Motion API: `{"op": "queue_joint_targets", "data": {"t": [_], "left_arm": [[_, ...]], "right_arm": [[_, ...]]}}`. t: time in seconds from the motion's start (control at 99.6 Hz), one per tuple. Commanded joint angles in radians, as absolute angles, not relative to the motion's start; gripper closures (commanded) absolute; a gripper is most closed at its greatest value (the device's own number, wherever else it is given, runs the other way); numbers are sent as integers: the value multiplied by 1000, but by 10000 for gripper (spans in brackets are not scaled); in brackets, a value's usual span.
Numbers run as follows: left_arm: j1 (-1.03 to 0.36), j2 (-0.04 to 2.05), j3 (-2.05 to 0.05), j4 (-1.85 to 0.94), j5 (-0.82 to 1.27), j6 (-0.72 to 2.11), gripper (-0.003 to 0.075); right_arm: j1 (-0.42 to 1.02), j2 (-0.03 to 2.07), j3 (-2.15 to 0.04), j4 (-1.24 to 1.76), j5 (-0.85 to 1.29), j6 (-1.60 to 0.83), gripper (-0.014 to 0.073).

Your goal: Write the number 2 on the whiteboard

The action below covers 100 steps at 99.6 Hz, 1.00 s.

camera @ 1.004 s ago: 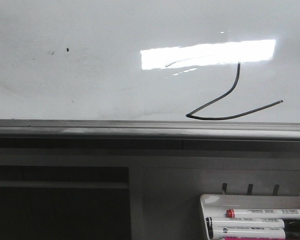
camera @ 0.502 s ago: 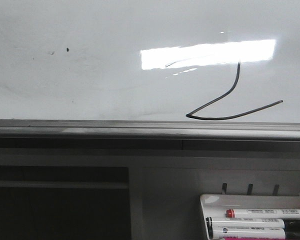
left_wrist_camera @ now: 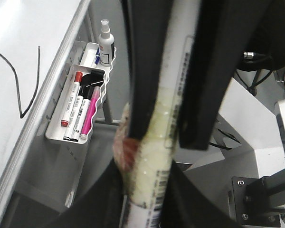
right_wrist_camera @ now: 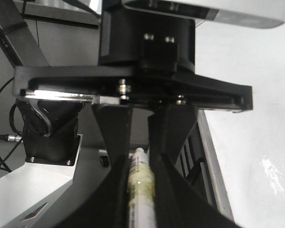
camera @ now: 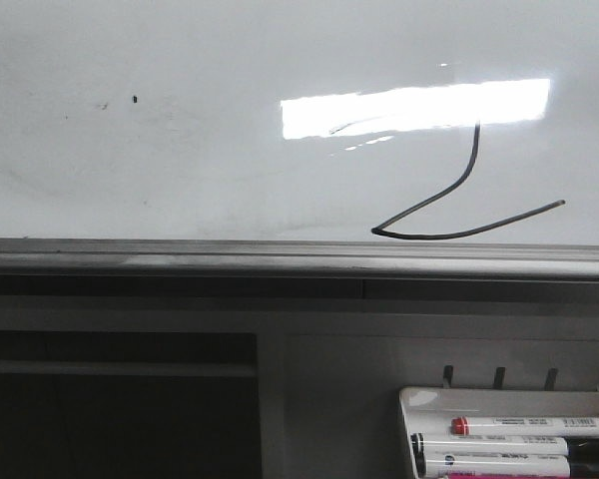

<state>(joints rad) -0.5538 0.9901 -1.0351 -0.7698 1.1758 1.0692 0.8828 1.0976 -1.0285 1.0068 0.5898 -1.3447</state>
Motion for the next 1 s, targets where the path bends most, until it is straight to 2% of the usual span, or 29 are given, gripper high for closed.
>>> {"op": "queue_joint_targets", "data": {"t": [0.0, 0.1, 0.171, 0.221, 0.321, 0.371, 0.412, 0.472, 0.592, 0.663, 0.733, 0.783, 0.833, 0.853, 0.994], "left_arm": [[-559, 979, -1068, -819, 1133, 1060, 731], [-559, 979, -1068, -821, 1133, 1060, 741], [-559, 979, -1068, -829, 1129, 1060, 741], [-559, 979, -1068, -836, 1121, 1060, 741], [-559, 979, -1066, -858, 1087, 1060, 741], [-559, 979, -1062, -865, 1063, 1060, 741], [-559, 979, -1051, -871, 1034, 1059, 741], [-559, 979, -1026, -876, 972, 1035, 741], [-559, 979, -931, -895, 747, 928, 741], [-559, 979, -848, -976, 565, 912, 741], [-559, 990, -767, -1119, 381, 917, 741], [-561, 1003, -722, -1238, 286, 946, 741], [-561, 1027, -690, -1316, 227, 997, 741], [-561, 1035, -685, -1341, 216, 1022, 741], [-561, 1135, -688, -1468, 209, 1160, 741]], "right_arm": [[886, 1084, -1063, 1045, 592, -1350, 655], [886, 1084, -1063, 1045, 593, -1340, 652], [886, 1084, -1063, 1045, 594, -1331, 599], [886, 1084, -1063, 1045, 594, -1327, 507], [886, 1084, -1063, 1045, 554, -1316, 212], [883, 1071, -1063, 1045, 518, -1313, 102], [876, 1054, -1063, 1045, 491, -1313, 42], [853, 1012, -1063, 1045, 443, -1311, 16], [775, 912, -1063, 1045, 384, -1266, 20], [719, 859, -1055, 1045, 378, -1211, 81], [668, 804, -1027, 1045, 385, -1163, 244], [638, 770, -994, 1045, 391, -1153, 412], [613, 739, -945, 1045, 394, -1153, 619], [604, 728, -932, 1045, 394, -1153, 669], [573, 691, -804, 1054, 363, -1149, 663]]}}
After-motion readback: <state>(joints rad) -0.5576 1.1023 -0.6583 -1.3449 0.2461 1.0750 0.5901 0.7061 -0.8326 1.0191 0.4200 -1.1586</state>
